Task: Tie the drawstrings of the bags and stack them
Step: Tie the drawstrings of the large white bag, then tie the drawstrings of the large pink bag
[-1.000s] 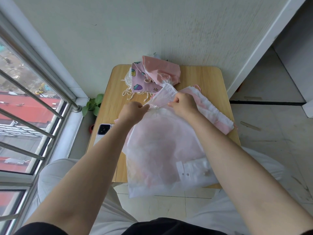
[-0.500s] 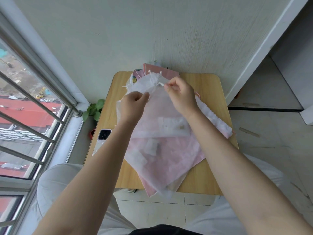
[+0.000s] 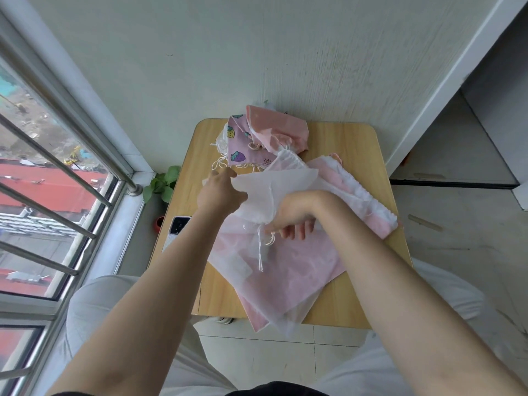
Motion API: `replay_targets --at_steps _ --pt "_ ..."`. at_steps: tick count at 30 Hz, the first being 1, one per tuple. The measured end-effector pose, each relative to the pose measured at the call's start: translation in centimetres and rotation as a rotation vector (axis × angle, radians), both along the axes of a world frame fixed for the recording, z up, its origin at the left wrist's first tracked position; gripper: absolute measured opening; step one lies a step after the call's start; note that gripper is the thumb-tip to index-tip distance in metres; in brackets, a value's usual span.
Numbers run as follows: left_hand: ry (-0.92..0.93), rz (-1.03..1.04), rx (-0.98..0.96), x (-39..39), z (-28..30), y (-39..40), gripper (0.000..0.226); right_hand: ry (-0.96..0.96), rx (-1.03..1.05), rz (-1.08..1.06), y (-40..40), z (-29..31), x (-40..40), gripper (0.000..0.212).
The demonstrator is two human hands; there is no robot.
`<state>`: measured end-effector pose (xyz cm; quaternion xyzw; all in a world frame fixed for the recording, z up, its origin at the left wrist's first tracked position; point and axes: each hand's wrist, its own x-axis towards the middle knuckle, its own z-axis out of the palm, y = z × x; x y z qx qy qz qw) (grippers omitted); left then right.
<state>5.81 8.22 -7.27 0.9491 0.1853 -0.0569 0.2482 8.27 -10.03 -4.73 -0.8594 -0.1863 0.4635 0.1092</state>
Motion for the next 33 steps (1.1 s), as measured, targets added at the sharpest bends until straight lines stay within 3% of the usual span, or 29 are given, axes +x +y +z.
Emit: replay_targets --at_steps 2,4,6,7,10,13,16,19,20,23,25,27,30,33 --pt "0.067 -0.045 0.024 0.6 -0.4 0.2 0.068 -0.229 0.123 -0.156 -0.2 0.7 1.3 0.042" --pt "0.112 -0.102 0.079 1.1 -0.6 0.2 0.077 -0.593 0.27 -0.325 -0.1 0.3 2.9 0.033" --pt "0.164 -0.156 0.108 1.7 -0.8 0.3 0.085 -0.757 0.268 -0.315 0.3 -0.6 4.5 0.013" --pt "0.198 -0.174 0.107 2.1 -0.8 0.5 0.088 -0.71 0.214 -0.249 0.8 -0.9 5.2 0.017" --pt "0.322 -0.21 0.128 3.1 -0.9 0.7 0.092 -0.464 -0.098 -0.037 2.3 -2.1 6.0 0.061" --pt "0.369 -0.227 0.114 3.8 -1.5 0.8 0.072 -0.404 -0.169 -0.029 2.9 -3.2 6.2 0.06" --pt "0.304 -0.147 0.017 4.3 -1.5 1.0 0.039 -0.479 -0.195 -0.03 2.7 -3.6 6.2 0.053" --pt "0.145 -0.083 -0.037 5.1 0.3 0.9 0.023 -0.635 -0.049 -0.168 2.3 -1.5 7.2 0.024" --pt "0.048 -0.036 -0.043 5.4 1.4 0.9 0.022 -0.664 -0.019 -0.209 2.2 0.0 7.7 0.013" --pt "-0.382 0.107 -0.003 6.6 5.4 0.5 0.013 -0.878 0.106 -0.354 2.2 4.4 9.6 0.008" --pt "-0.701 0.143 -0.059 7.5 8.1 0.1 0.011 -1.164 0.317 -0.452 2.5 7.0 10.3 0.015" --pt "-0.886 0.093 -0.177 8.4 9.7 -0.4 0.027 -1.366 0.585 -0.506 2.7 8.6 10.7 0.023" --pt "-0.802 0.051 -0.276 9.3 9.4 -0.7 0.044 -1.314 0.694 -0.468 2.9 7.8 11.5 0.037" --pt "-0.479 0.06 -0.248 10.0 6.6 -0.2 0.045 -1.105 0.449 -0.381 2.7 4.3 12.5 0.039"
